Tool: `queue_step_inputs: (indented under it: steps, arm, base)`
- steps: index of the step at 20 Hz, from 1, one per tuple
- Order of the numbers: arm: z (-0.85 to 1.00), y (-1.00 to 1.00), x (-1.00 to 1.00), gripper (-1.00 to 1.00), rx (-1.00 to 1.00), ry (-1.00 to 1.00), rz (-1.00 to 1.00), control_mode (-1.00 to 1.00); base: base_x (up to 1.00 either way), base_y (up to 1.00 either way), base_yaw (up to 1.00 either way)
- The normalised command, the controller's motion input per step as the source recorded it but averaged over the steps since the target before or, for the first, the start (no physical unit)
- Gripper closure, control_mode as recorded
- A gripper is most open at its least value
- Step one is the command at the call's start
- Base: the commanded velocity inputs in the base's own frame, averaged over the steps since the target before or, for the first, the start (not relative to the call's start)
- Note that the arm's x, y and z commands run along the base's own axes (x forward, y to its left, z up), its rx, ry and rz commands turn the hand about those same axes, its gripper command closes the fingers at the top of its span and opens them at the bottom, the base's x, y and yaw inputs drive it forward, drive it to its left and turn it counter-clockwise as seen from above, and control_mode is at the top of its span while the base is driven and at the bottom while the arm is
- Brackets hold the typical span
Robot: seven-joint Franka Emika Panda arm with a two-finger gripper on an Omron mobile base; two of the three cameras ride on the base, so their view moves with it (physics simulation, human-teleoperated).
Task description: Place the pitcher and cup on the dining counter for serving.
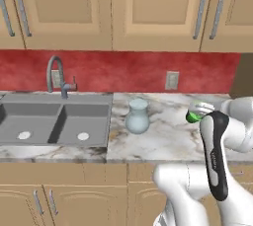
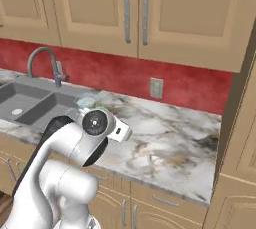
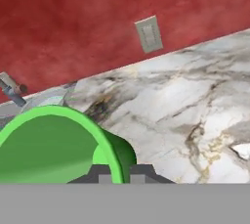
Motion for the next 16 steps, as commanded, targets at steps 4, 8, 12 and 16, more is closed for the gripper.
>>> queue_step_inputs:
  steps: [4,8,12,16]
  arm:
    - [0.0,0.0,0.0,1.0,0.0,0.0,0.0,1.0]
    - [0.0,0.0,0.0,1.0,0.0,0.0,0.0,1.0]
    - [0.0,0.0,0.0,1.0,0.0,0.0,0.0,1.0]
    - [0.0,0.0,0.0,1.0,0.0,0.0,0.0,1.0]
  base:
    - [-0.12,0.16,1.0]
    - [-0.07,0.13,1.0]
    - [-0.06,0.3,1.0]
    - [-0.05,0.43,0.98]
